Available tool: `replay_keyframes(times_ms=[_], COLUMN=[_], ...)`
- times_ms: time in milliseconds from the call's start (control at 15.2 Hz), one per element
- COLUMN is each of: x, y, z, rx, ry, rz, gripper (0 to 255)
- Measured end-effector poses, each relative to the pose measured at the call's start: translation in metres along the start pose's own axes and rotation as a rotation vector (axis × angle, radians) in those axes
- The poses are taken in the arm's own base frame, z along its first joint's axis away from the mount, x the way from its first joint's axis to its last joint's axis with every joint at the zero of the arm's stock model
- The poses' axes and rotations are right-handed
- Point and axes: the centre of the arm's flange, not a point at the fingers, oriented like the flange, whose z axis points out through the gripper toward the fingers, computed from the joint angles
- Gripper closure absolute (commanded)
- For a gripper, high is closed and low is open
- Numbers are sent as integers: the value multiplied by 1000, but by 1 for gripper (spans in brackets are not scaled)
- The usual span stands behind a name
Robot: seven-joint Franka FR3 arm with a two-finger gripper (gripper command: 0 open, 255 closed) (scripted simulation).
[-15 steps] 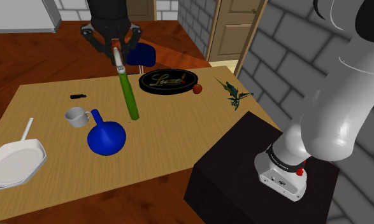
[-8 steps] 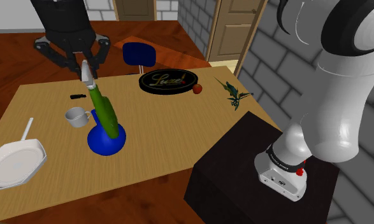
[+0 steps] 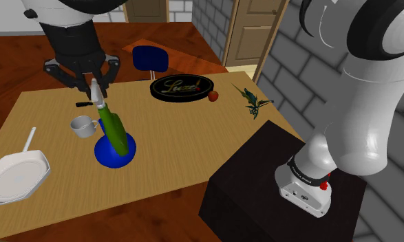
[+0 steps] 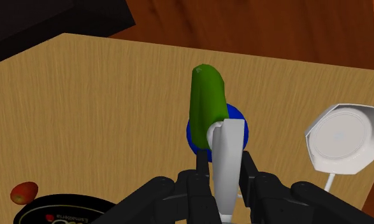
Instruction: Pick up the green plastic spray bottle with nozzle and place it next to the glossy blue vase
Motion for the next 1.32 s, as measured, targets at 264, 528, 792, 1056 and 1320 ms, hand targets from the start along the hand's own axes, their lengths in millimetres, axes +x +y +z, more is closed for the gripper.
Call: replay_keyframes(times_ms=[264, 528, 792, 1056, 1320], x=[-1, -3, -4, -6, -6], y=[1, 0, 1, 3, 2], z=[21, 41, 63, 84, 104], rx=[0, 0, 0, 0, 0], ry=[0, 0, 0, 0, 0], rz=[0, 0, 0, 0, 0], gripper=[255, 255, 255, 255, 255])
